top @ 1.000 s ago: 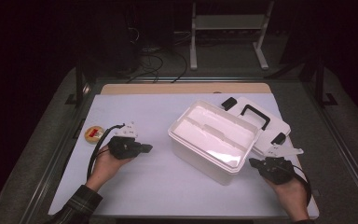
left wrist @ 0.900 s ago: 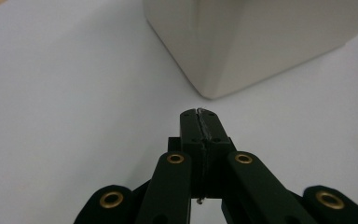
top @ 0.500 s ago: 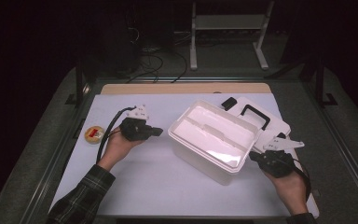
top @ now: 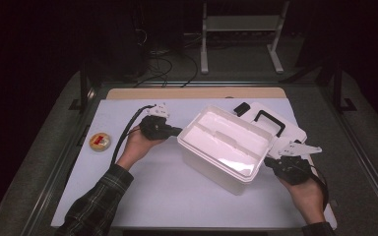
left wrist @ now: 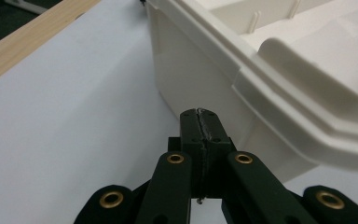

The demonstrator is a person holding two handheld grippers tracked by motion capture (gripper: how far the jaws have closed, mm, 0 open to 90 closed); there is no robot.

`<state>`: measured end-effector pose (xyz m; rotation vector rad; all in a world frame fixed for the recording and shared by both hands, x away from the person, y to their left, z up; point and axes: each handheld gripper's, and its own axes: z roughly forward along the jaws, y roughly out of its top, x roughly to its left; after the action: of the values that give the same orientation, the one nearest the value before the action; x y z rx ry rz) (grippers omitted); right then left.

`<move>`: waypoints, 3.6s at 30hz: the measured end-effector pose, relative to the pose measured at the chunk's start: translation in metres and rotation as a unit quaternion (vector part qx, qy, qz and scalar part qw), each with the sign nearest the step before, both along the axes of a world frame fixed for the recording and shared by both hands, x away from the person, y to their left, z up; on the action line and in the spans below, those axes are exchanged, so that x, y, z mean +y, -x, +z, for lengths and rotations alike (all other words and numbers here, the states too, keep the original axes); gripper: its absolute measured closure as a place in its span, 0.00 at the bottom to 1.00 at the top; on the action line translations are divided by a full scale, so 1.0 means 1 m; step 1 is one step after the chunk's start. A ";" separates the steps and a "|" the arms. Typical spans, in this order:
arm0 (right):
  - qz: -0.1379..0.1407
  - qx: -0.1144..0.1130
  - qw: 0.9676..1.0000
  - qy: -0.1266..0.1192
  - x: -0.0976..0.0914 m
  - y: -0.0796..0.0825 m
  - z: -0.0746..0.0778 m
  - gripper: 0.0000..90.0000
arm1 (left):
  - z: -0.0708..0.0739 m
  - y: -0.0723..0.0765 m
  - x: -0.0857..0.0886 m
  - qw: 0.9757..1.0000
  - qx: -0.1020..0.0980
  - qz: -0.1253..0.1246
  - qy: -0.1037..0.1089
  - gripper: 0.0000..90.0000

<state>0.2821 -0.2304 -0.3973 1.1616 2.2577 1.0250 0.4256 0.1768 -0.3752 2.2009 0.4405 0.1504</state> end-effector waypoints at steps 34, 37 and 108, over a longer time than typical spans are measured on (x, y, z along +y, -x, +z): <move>0.042 -0.014 0.999 -0.006 0.017 -0.010 0.007 1.00 | 0.004 0.043 0.022 0.999 0.022 -0.035 -0.006 1.00; 0.049 -0.014 0.999 -0.004 0.022 -0.012 0.008 1.00 | 0.005 0.049 0.027 0.999 0.023 -0.030 -0.009 1.00; 0.021 0.039 0.999 0.005 0.029 0.002 -0.061 0.13 | 0.048 0.092 0.117 0.997 0.023 0.040 -0.056 0.31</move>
<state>0.2802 -0.2018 -0.4582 1.1733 2.3537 1.0001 0.3336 0.2939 -0.3270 2.3003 0.5591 0.1720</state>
